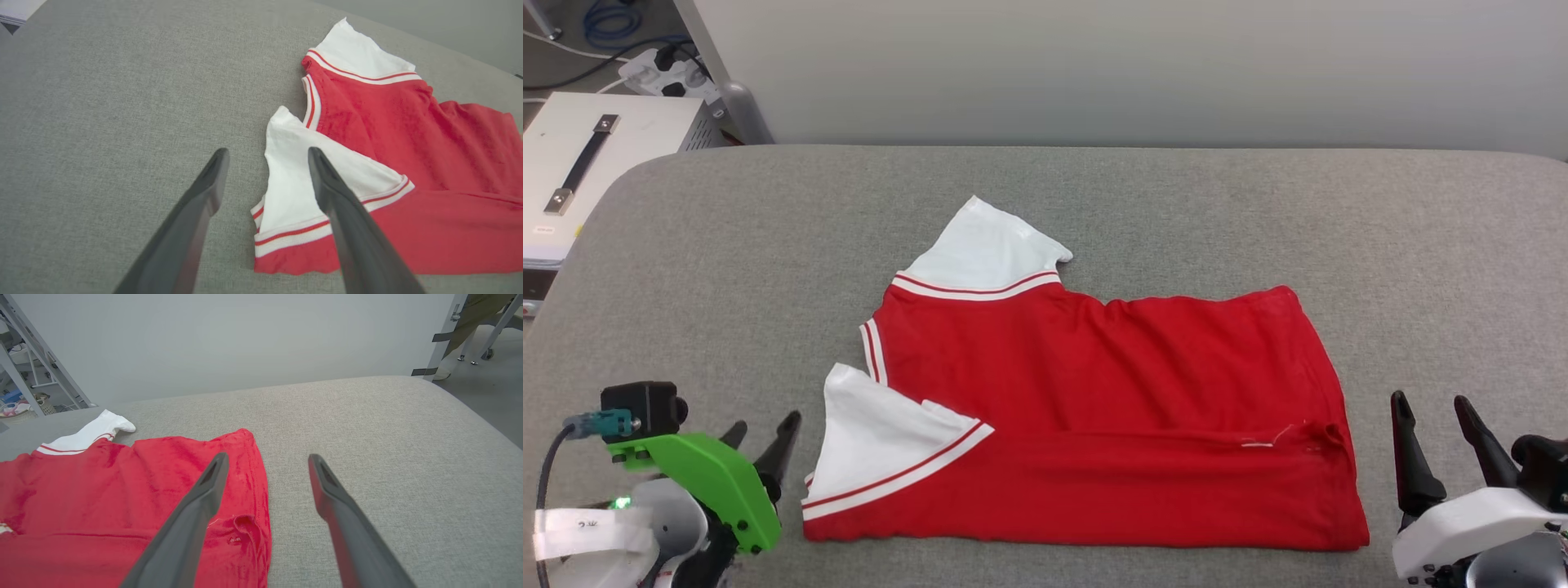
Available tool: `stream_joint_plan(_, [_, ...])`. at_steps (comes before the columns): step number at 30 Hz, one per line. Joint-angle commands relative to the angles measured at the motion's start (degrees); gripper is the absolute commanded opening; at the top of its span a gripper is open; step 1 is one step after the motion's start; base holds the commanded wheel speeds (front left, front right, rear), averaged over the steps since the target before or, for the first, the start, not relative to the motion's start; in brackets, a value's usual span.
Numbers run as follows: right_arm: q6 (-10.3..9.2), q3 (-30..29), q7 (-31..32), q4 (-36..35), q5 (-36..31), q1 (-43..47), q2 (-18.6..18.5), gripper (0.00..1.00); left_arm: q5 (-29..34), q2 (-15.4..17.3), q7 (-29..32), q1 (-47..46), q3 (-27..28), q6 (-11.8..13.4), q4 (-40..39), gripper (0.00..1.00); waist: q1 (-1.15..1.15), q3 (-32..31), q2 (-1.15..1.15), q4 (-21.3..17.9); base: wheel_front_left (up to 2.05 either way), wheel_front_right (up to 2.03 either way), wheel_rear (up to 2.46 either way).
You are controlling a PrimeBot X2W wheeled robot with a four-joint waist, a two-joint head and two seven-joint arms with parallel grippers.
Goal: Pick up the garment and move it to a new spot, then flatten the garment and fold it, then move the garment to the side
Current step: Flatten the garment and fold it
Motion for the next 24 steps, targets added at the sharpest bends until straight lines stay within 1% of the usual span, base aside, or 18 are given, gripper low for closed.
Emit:
stream_joint_plan(1, [-0.04, 0.1, 0.1, -1.0, 0.8, 1.0, 0.2, 1.0, -1.6, 1.4, 2.3, 1.2, -0.2, 0.3, -1.5, 1.0, 0.0, 0.2, 0.0, -0.1, 0.0, 0.0, 0.0])
stream_joint_plan(5, [-0.04, 0.2, 0.3, -2.9, 2.1, 2.1, 0.2, 1.0, -5.2, 5.1, 10.2, 2.4, -1.1, 0.3, -6.0, 1.0, 0.0, 1.3, 0.0, -0.4, 0.0, 0.0, 0.0])
stream_joint_plan(8, [-0.04, 0.2, 0.2, -3.5, 2.7, 2.0, 0.2, 1.0, -7.2, 6.2, 15.3, 2.1, -2.2, 0.3, -6.8, 1.0, 0.0, 2.4, 0.0, -0.8, 0.0, 0.0, 0.0])
stream_joint_plan(10, [-0.04, 0.3, 0.2, -3.6, 3.0, 1.7, 0.2, 1.0, -7.7, 6.3, 17.2, 1.2, -2.7, -0.1, -6.2, 1.0, 0.0, 3.3, 0.0, -1.3, 0.0, 0.0, 0.0])
stream_joint_plan(15, [-0.04, 0.6, -0.1, -3.9, 3.3, 0.8, 0.2, 1.0, -8.1, 4.5, 20.8, -1.7, -4.3, -1.6, -2.3, 1.0, 0.0, 5.7, 0.0, -2.2, 0.0, 0.0, 0.0])
stream_joint_plan(24, [-0.04, -0.1, -0.3, -3.4, 4.2, -0.1, 0.2, 1.0, -7.3, -1.2, 22.4, -6.6, -6.7, -5.7, 7.9, 1.0, 0.0, 8.7, 0.0, -3.2, 0.0, 0.0, 0.0])
